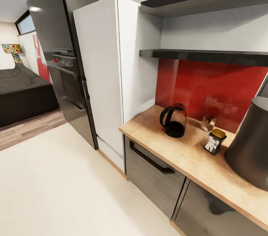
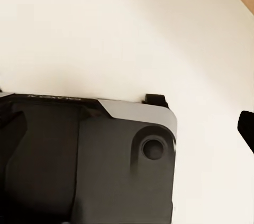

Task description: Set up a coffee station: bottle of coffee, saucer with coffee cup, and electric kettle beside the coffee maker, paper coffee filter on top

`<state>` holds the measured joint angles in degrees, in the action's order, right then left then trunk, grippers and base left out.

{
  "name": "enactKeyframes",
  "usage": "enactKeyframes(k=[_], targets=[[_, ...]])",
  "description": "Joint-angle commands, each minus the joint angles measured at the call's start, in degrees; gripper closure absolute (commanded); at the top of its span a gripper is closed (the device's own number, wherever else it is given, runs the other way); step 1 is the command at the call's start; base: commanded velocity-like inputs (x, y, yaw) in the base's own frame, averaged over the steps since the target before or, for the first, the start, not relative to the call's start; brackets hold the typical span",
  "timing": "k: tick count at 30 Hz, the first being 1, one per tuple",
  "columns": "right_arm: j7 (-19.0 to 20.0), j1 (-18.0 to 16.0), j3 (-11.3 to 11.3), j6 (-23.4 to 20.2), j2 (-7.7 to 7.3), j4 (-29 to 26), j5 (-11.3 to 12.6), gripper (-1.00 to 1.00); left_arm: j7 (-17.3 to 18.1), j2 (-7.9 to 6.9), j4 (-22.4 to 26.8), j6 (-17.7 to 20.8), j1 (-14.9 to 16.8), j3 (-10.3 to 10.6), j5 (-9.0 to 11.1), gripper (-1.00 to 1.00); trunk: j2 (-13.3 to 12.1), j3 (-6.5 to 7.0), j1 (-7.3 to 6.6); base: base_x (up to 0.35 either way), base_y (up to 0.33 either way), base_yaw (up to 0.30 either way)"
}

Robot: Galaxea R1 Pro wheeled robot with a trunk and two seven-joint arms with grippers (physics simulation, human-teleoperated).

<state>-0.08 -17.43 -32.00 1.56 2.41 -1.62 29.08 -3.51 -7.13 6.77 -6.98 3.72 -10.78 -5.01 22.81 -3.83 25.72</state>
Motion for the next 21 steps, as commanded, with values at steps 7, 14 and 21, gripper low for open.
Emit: enactKeyframes(k=[7,14,21], targets=[[0.24,-0.06,-0.50,0.11,-0.03,0.12,0.63,-1.00,-0.10,0.05,-0.09,-0.23,0.06,-0.37,-0.53,-1.00,0.11,0.00,0.06,0.283,0.234,-0.169],[0.26,-0.06,-0.44,0.07,-0.03,0.05,0.63,-1.00,-0.10,0.44,-0.09,-0.23,0.06,-0.30,-0.64,-1.00,0.11,0.04,0.06,0.283,0.232,-0.267],[0.26,-0.06,-0.43,0.07,-0.03,0.04,0.63,-1.00,-0.10,0.45,-0.09,-0.23,0.06,-0.25,-0.70,-1.00,0.11,0.04,0.06,0.285,0.217,-0.278]])
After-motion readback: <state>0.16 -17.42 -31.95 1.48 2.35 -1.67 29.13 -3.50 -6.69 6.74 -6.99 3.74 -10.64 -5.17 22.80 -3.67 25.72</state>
